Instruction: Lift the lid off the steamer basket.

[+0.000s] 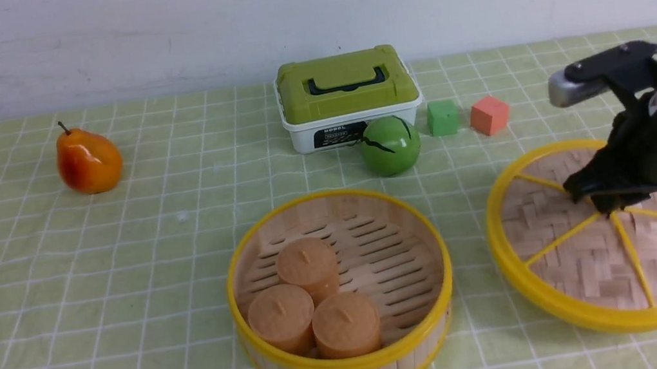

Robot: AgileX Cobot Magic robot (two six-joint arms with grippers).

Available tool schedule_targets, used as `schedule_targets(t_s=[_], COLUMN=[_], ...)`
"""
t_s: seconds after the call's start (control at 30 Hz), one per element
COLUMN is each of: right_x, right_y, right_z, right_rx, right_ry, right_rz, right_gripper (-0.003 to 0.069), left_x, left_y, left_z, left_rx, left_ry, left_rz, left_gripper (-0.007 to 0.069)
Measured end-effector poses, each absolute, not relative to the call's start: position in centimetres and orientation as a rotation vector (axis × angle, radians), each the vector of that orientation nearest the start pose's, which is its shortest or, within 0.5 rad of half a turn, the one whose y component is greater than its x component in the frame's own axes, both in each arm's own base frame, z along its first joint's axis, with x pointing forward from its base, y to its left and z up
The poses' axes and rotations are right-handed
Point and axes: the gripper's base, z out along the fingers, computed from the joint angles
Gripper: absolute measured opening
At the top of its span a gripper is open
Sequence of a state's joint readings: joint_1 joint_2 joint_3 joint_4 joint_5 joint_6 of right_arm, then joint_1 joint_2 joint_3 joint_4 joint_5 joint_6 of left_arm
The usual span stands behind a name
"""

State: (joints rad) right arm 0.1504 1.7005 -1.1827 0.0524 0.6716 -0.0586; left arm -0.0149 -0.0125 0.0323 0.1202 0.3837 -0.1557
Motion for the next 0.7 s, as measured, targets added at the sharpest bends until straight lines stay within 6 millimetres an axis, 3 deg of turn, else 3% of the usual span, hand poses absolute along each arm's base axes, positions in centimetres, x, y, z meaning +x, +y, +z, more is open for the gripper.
schedule_targets(t_s=[0.17, 0.2, 0.37, 0.43, 0.57, 0.7], right_x=[35.8, 35.9, 35.7, 35.1, 32.2, 26.5], right_y=[5.7, 5.7, 5.7, 5.6, 5.2, 4.3], right_z=[20.9, 20.5, 21.2, 23.0, 29.3, 35.5], right_rx=[-0.214, -0.206, -0.200, -0.199, -0.195, -0.197], right_ry=[2.698, 2.703, 2.689, 2.649, 2.474, 2.254], right_rz=[0.087, 0.088, 0.091, 0.095, 0.108, 0.115], right_gripper=[0.0160, 0.0205, 0.0329, 0.0340, 0.0295, 0.0139], left_x=[5.2, 5.2, 5.2, 5.2, 5.2, 5.2], left_y=[0.3, 0.3, 0.3, 0.3, 0.3, 0.3], left_z=[16.9, 16.9, 16.9, 16.9, 16.9, 16.9], left_rx=[-0.058, -0.058, -0.058, -0.058, -0.058, -0.058], left_ry=[1.883, 1.883, 1.883, 1.883, 1.883, 1.883], left_rz=[0.002, 0.002, 0.002, 0.002, 0.002, 0.002], left_gripper=[0.0239, 0.0239, 0.0239, 0.0239, 0.0239, 0.0239])
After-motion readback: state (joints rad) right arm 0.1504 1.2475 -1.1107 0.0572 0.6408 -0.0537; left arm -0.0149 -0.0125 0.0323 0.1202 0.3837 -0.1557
